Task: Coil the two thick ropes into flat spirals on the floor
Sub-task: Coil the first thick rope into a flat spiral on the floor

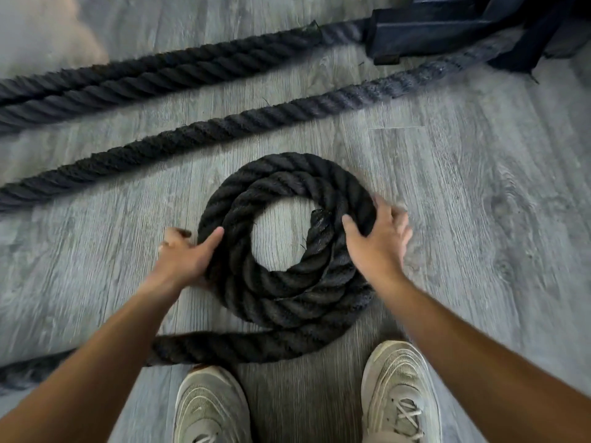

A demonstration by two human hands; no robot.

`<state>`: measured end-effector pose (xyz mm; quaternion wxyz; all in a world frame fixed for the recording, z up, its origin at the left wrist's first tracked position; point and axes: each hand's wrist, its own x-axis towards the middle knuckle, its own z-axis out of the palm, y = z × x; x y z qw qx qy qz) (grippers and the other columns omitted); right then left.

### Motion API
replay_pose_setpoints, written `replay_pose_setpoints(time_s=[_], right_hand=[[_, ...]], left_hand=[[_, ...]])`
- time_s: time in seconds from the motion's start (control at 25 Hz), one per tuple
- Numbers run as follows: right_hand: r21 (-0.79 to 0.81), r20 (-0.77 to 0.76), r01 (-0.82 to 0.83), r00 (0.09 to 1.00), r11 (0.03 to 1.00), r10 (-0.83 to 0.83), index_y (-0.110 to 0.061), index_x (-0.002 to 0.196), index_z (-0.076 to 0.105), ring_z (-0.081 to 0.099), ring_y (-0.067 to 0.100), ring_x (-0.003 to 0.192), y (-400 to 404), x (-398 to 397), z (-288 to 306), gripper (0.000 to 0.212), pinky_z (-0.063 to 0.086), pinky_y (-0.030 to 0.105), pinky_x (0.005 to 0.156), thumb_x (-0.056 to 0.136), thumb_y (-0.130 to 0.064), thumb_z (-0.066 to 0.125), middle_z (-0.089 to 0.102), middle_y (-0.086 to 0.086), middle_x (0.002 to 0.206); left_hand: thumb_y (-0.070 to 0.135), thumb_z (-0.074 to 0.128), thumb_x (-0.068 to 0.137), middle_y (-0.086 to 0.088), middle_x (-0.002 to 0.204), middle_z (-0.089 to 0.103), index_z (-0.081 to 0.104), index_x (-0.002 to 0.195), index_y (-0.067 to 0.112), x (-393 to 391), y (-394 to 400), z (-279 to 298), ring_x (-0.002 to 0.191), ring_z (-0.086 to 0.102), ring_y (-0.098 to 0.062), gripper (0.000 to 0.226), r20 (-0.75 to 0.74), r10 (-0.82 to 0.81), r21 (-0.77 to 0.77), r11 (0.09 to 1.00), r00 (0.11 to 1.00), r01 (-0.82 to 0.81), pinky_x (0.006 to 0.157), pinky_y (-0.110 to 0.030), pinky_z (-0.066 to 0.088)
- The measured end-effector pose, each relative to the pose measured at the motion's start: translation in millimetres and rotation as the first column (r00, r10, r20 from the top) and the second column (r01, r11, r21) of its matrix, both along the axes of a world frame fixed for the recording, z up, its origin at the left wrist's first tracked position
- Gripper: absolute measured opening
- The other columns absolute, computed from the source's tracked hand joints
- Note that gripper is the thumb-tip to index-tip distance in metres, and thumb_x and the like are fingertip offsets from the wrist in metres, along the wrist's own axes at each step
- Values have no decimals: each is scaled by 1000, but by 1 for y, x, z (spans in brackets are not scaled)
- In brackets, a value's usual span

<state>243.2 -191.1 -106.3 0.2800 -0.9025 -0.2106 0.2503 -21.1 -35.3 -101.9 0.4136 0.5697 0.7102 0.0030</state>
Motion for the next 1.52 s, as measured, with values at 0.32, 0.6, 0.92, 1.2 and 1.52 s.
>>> replay_pose_setpoints(time_s=[0.32,0.6,0.92,1.2,1.52], right_hand=[[49,-159,85,984,995,-76,-30,162,15,49,35,126,-73,-58,-2,69,42,32,89,103,-37,50,31,12,150],[89,-154,-99,982,991,112,-27,155,38,43,25,141,6,29,0,64,33,36,115,97,-30,64,44,4,152],[124,-211,74,976,989,-47,-36,124,54,68,18,95,8,20,-3,34,62,34,74,93,-50,60,64,-4,111],[43,-144,137,981,990,-130,-32,159,22,34,34,145,-74,-49,-1,63,42,42,104,103,-43,48,30,12,160],[75,-82,-56,995,996,62,-30,138,58,61,25,118,11,44,-7,42,49,42,103,96,-32,63,62,3,133]], left_hand=[[43,62,96,-9,126,70,63,137,22,42,58,0,118,63,-31,46,-39,-308,142,940,951,310,102,-37,48],[56,70,82,-12,97,76,67,112,9,-12,5,-10,82,75,-31,55,75,26,56,998,997,-31,74,-50,63],[57,78,78,-15,97,74,62,109,13,-30,-33,6,80,75,-29,56,99,94,-182,980,991,-75,70,-44,62],[37,64,97,-4,122,63,50,147,31,27,64,12,103,65,-25,52,175,-197,90,979,965,183,91,-38,54],[47,65,89,-12,122,67,42,137,33,-13,5,-12,104,67,-33,55,168,62,57,996,984,-73,86,-56,58]])
